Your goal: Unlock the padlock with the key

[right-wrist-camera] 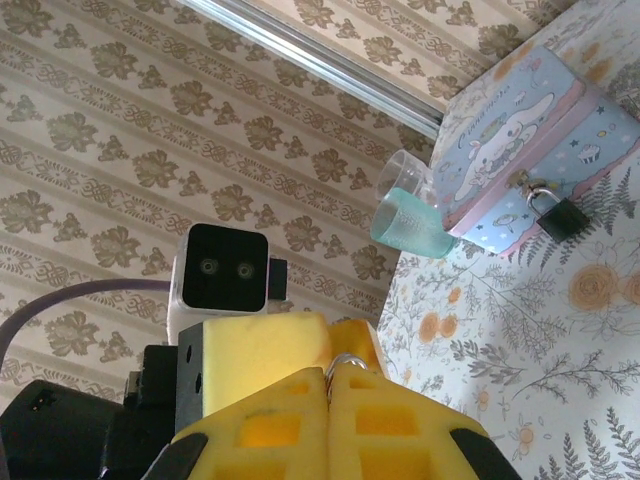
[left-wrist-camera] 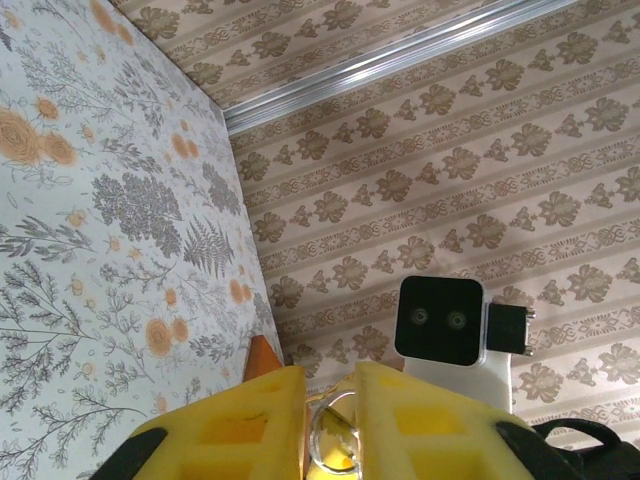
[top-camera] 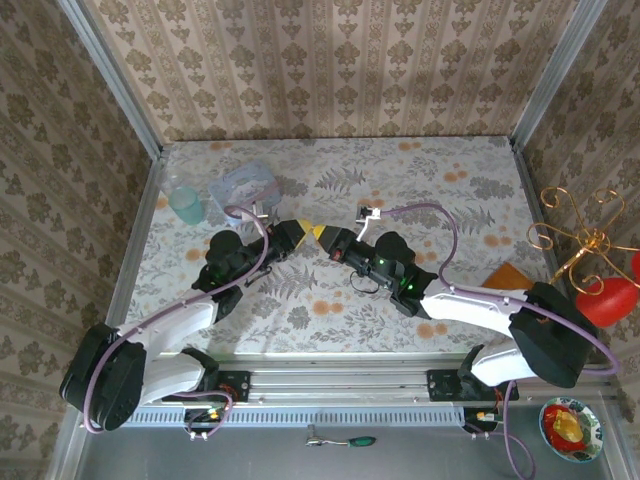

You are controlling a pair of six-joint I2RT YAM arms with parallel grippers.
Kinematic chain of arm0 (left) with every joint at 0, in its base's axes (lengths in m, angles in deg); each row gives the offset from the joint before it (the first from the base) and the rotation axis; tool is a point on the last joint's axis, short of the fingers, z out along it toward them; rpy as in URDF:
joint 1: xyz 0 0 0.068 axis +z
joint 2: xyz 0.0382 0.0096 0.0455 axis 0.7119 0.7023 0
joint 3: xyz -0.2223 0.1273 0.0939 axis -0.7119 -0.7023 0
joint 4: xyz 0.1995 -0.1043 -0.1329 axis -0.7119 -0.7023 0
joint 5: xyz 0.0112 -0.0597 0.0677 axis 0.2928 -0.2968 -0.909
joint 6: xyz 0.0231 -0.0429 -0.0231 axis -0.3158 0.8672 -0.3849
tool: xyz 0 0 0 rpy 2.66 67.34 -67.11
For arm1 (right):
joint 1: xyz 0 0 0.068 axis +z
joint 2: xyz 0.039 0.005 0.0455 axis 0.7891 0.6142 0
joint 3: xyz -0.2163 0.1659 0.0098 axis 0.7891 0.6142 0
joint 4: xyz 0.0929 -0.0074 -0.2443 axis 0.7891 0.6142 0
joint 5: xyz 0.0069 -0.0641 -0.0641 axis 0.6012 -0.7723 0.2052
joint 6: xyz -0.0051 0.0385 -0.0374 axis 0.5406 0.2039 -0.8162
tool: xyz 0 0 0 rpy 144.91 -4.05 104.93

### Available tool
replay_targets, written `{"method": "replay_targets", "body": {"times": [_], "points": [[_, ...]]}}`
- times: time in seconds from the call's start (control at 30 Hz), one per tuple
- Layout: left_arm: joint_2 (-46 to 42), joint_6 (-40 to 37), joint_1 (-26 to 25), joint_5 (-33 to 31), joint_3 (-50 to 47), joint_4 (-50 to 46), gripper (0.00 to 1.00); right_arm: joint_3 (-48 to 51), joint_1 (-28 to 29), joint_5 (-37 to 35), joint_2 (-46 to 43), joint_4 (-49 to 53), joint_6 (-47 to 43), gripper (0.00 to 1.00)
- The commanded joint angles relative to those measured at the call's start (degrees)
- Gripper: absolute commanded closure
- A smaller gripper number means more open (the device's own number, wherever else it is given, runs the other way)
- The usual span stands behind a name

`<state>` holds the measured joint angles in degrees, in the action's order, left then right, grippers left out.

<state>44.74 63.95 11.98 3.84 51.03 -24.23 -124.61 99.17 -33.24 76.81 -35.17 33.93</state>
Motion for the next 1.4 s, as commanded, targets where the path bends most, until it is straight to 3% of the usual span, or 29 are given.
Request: {"method": "replay_targets", "body": {"times": [0.0, 0.23, 0.53, 0.57, 0.67, 0.73, 0.83, 1.2, 1.37], "points": [[0.1, 1.0, 0.1, 1.1, -0.7, 3.3, 0.81, -1.9, -0.2, -0.6, 0.4, -1.6, 1.1, 1.00], [-0.9, -0.5, 1.0, 0.7, -0.3, 1.4, 0.81, -1.5, -0.2, -0.8, 1.6, -0.8, 1.2, 1.00], [-1.0, -2.9, 1.4, 1.2, 0.2, 1.0, 0.92, -1.2, -0.3, -0.4, 1.2, 0.6, 0.8, 1.00], [-1.1, -3.5, 1.6, 1.0, 0.2, 0.3, 0.94, -1.2, -0.3, -0.5, 1.2, 1.5, 0.6, 0.96], [-2.0, -5.4, 2.0, 0.4, 0.7, -1.7, 1.00, -0.8, -0.9, -1.8, -2.1, 5.3, 0.3, 0.66], [-3.2, -7.4, 2.2, 0.1, 1.1, -3.0, 1.00, 0.4, -1.4, -4.4, -4.1, 8.0, 0.2, 0.51], [-5.2, -10.8, 2.2, 0.1, 2.2, -7.9, 1.00, 2.6, -2.3, -5.5, -6.6, 6.6, -1.4, 0.42], [-5.2, -10.2, 0.0, 3.3, 5.2, -8.8, 1.00, 1.5, -4.6, 10.4, -2.8, -5.0, -4.3, 0.42], [-4.9, -9.9, -0.1, 3.4, 5.3, -7.8, 1.00, -0.1, -4.6, 15.2, -0.3, -6.7, -3.6, 0.54]]}}
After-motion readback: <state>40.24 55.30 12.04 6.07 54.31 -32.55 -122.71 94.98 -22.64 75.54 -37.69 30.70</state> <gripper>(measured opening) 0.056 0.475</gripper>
